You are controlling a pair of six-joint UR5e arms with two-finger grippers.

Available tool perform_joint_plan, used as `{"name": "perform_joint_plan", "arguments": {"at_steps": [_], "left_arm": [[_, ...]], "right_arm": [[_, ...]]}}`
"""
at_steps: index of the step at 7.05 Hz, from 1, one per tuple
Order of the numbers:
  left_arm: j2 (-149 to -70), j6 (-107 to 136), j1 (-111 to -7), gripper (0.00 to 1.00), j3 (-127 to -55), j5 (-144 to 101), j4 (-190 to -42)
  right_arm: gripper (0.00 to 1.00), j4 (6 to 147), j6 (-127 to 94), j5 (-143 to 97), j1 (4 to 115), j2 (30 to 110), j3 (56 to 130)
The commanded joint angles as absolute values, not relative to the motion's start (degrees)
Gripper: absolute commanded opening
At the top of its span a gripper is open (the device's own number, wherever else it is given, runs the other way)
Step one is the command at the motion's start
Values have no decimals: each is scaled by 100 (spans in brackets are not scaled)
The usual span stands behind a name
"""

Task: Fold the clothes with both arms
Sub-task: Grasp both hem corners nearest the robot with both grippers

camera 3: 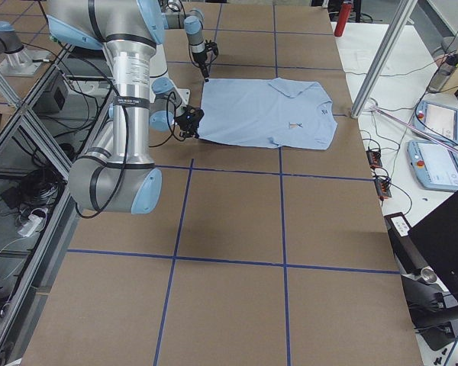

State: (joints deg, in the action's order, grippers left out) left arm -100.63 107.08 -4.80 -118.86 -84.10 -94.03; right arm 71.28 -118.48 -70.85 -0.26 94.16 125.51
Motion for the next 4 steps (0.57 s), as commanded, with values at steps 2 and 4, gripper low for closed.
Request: {"name": "perform_joint_plan", "arguments": {"at_steps": [2,4], "left_arm": [[-10063,10705,-492,54,-11804,-8411,-9404],[-10063,10714,-492,40,-11795,-8411,-9413]], "right_arm": [[0,7128,-11848,-7084,-26,9422,12551],[0,7128,-11848,-7084,-26,9431,12551]]}}
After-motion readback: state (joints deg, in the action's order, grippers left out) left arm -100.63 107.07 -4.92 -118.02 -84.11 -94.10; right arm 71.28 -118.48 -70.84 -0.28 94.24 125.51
